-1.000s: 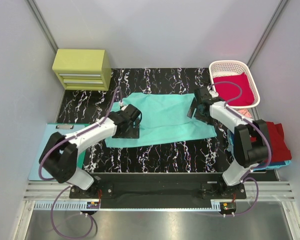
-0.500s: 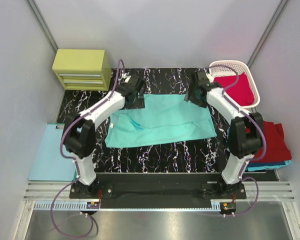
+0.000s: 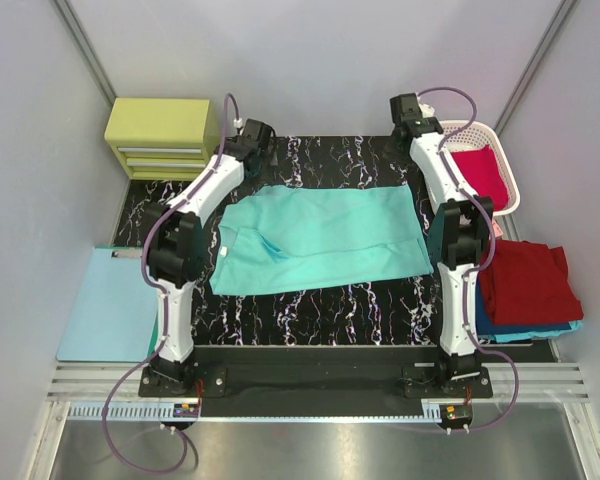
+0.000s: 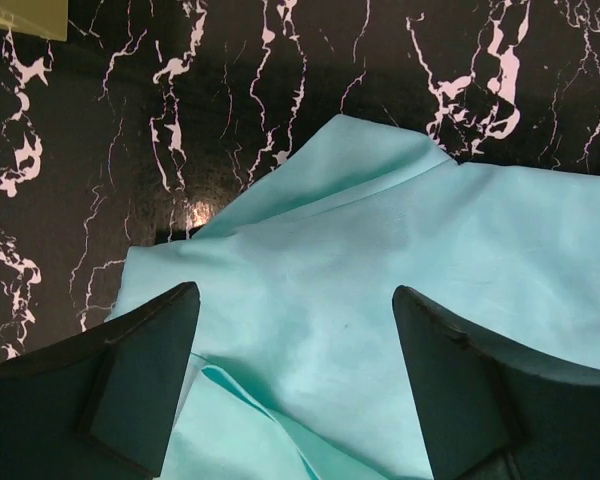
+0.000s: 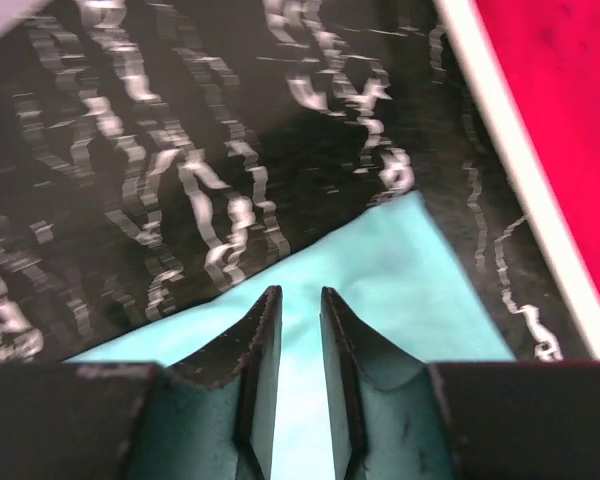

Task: Fold and stack the t-shirts
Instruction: Grap the side of the flattened tshirt furthest away from the robot with both arms

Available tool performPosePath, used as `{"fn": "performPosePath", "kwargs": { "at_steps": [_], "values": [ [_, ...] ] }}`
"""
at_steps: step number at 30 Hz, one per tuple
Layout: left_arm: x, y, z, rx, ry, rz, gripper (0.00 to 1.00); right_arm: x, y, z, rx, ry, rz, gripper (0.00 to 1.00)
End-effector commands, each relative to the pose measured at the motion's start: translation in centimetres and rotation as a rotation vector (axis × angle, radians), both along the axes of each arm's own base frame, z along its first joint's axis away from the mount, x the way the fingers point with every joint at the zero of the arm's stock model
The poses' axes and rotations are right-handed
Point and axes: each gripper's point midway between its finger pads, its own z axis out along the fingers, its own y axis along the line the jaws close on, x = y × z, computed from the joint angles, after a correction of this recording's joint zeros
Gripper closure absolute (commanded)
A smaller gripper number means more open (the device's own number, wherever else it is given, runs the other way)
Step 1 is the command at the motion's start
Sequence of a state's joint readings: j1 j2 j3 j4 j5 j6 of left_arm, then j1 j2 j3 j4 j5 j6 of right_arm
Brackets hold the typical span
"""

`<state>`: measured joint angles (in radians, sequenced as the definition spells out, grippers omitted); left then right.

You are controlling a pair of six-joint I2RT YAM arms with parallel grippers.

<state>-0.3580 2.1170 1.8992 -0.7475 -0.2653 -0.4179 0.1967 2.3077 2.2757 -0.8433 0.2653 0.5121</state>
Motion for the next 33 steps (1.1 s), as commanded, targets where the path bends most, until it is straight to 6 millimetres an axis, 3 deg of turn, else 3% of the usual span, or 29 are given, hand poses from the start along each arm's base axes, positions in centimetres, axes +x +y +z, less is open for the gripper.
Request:
{"fn": "performPosePath", "kwargs": {
  "at_steps": [1,7,8,10,13,21,27,33],
  "values": [
    [2.5,1.0,0.9,-0.003,-0.035,-0.031,0.15,0.2,-3.0,-2.2,0.049,0.072,-0.05,0.68],
    [5.5,2.4,0.2,-0.085,-0.034,-0.01,0.14,0.3,-1.9,-3.4,0.096,0.097,-0.017,0.67],
    [5.7,2.2,-1.1,-0.105,-0.012,-0.012,0.14,0.2,-1.8,-3.9,0.101,0.107,-0.013,0.67],
    [6.3,2.6,-1.6,-0.123,-0.006,-0.001,0.14,0.2,-1.8,-4.4,0.098,0.117,-0.009,0.67],
    [6.1,2.3,-3.3,-0.137,0.03,-0.002,0.14,0.0,-1.9,-5.3,0.089,0.136,-0.009,0.67],
    [5.7,1.8,-4.8,-0.154,0.064,-0.001,0.14,0.3,-2.4,-7.6,0.069,0.167,-0.019,0.46],
    [5.8,1.4,-4.9,-0.171,0.068,0.0,0.14,1.2,-3.5,-9.0,0.086,0.172,-0.034,0.46],
    [5.4,1.6,-4.8,-0.162,0.07,-0.001,0.14,1.9,-3.2,-10.5,0.112,0.181,-0.036,0.46]
  ]
}}
